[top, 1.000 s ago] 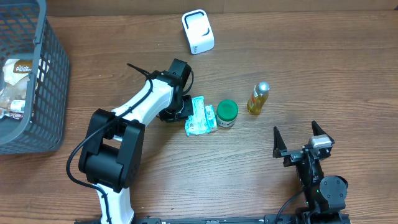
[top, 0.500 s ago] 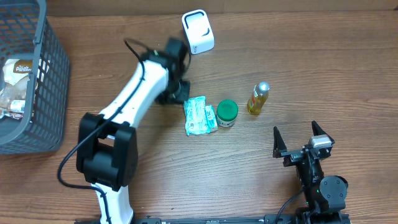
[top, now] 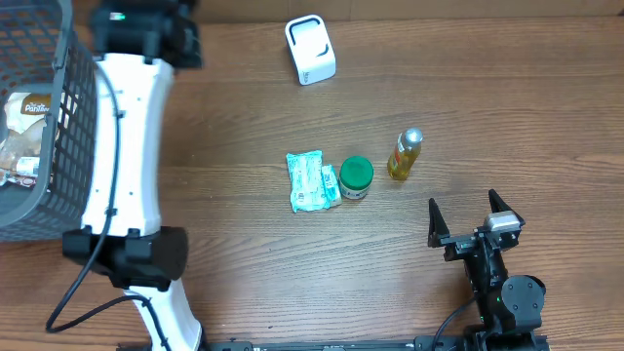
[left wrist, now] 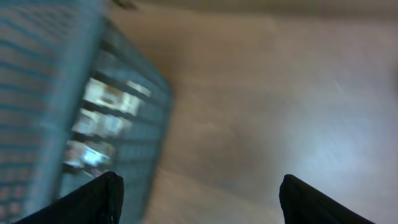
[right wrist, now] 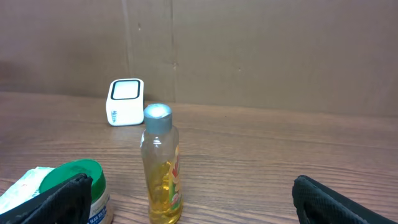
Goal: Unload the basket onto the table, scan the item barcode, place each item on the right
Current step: 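Lift the left gripper and move it back over the basket, then grasp the brown-and-clear snack bag in the basket with left gripper, then carry the snack bag to the table left of the wipes pack, then lower the snack bag onto the table and open the left gripper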
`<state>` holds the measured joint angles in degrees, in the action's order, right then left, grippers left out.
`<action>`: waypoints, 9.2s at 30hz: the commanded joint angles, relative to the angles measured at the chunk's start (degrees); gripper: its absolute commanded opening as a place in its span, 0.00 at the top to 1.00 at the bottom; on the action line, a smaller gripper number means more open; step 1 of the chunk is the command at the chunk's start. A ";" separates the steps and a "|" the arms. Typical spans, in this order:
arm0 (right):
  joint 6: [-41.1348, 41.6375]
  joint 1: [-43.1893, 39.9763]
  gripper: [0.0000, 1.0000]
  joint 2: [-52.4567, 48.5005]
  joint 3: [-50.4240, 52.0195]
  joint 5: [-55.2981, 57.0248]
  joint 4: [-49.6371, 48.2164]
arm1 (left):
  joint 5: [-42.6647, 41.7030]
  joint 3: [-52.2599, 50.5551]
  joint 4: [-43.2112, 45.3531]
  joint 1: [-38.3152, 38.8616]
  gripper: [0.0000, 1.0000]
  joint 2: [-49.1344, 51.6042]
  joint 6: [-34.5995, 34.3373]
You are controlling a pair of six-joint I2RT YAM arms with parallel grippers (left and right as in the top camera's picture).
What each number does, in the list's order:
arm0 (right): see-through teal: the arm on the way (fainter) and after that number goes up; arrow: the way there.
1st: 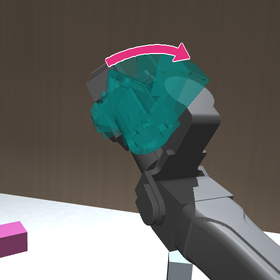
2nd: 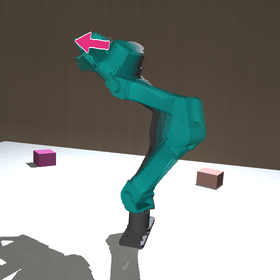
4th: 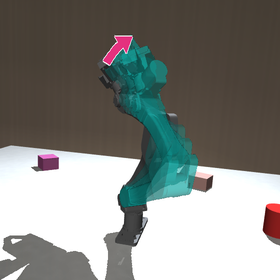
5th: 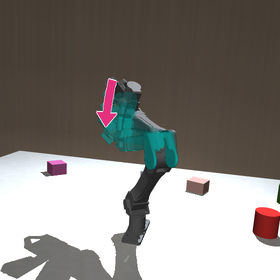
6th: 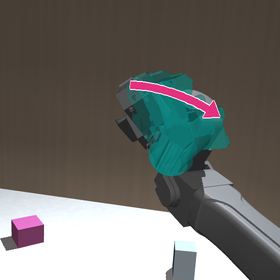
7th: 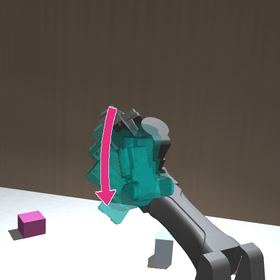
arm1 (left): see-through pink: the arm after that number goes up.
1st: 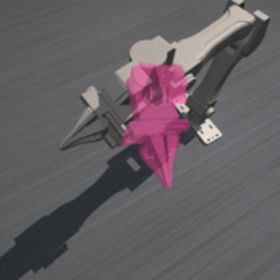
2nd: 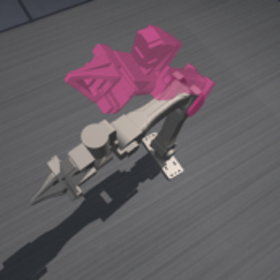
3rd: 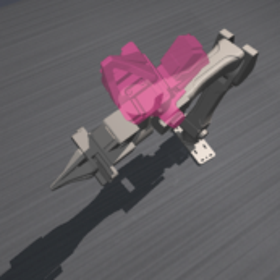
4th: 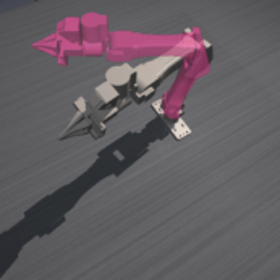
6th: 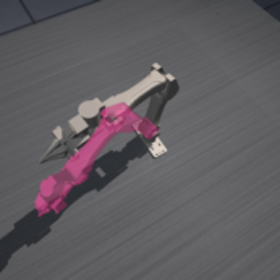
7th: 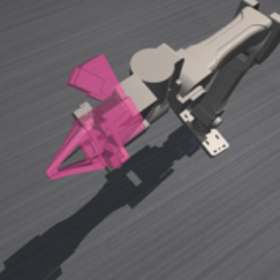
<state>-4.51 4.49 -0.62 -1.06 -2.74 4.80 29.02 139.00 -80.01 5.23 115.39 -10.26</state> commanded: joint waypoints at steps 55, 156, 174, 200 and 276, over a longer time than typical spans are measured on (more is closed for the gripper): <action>-0.07 -0.24 0.00 0.46 0.61 -0.13 -0.17 | -32.52 3.10 5.88 -44.02 0.00 27.02 23.23; -0.07 -0.24 0.00 0.46 0.61 -0.13 -0.15 | -42.29 4.42 -16.46 -17.03 0.96 -7.34 -1.20; -0.07 -0.24 0.00 0.46 0.61 -0.13 -0.15 | -45.27 -28.76 -3.17 1.01 0.96 -7.28 -10.43; -0.07 -0.24 0.00 0.46 0.61 -0.13 -0.15 | -26.12 -63.69 29.35 13.55 0.79 -7.28 -40.24; -0.07 -0.24 0.00 0.46 0.61 -0.13 -0.15 | -29.53 -55.15 16.87 2.62 0.27 -7.32 -6.75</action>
<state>-4.54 4.49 -0.62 -1.06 -2.74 4.78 -2.59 82.89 -62.85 11.11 107.70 -20.51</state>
